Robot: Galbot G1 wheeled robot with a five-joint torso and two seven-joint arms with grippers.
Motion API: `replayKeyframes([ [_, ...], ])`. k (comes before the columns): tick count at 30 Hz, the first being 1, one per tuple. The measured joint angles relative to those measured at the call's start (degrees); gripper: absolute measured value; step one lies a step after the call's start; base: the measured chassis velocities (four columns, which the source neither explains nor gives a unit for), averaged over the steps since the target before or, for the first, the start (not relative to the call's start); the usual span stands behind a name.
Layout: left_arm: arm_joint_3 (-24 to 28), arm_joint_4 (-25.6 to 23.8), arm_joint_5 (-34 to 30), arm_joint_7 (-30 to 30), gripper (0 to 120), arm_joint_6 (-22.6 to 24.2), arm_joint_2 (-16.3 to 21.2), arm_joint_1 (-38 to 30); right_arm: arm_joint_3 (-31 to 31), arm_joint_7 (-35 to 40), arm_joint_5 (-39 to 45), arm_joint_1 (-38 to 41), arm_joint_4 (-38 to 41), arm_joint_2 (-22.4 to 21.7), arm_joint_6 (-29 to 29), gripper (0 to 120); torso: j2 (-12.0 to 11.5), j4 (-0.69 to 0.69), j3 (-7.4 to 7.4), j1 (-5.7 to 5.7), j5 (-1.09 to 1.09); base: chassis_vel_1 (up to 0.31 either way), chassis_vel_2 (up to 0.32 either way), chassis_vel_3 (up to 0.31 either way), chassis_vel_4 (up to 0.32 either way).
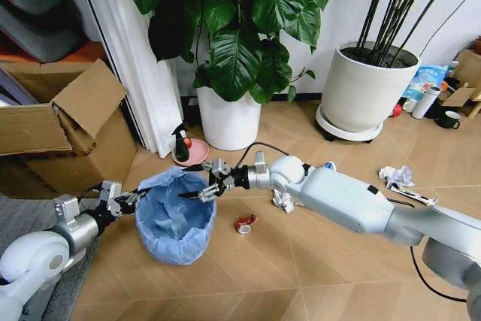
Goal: Pick up the trash bin and place the garbage on the floor into it.
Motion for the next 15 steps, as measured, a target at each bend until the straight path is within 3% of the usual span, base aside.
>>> replayKeyframes([
  [2, -0.71, 0.01, -0.41, -0.15, 0, 0.06, 0.02, 0.32, 1.99, 0.42, 0.05, -0.46, -0.04, -0.47, -0.07, 98, 0.00, 0.02, 0.00, 0.00, 0.01, 0.000, 0.000, 0.000, 0.000],
  [8, -3.07, 0.17, -0.61, -0.39, 0, 0.09, -0.27, 1.76, 7.82, 2.52, -0.48, -3.04, -1.21, -3.20, -0.63, 100, 0.01, 0.02, -0.01, 0.00, 0.00, 0.000, 0.000, 0.000, 0.000],
  [13, -6.21, 0.63, -1.33, -0.60, 0, 0.10, -0.52, 2.64, 14.09, 4.58, -1.73, -9.16, -1.82, -6.77, -1.57, 100, 0.01, 0.01, -0.01, 0.00, 0.00, 0.000, 0.000, 0.000, 0.000],
  [15, -8.33, 1.04, -1.55, -0.69, 0, 0.13, -0.90, 2.86, 18.97, 4.07, -4.88, -16.46, -3.34, -8.67, -1.04, 100, 0.00, -0.02, 0.00, 0.00, 0.07, 0.000, 0.000, 0.000, 0.000],
])
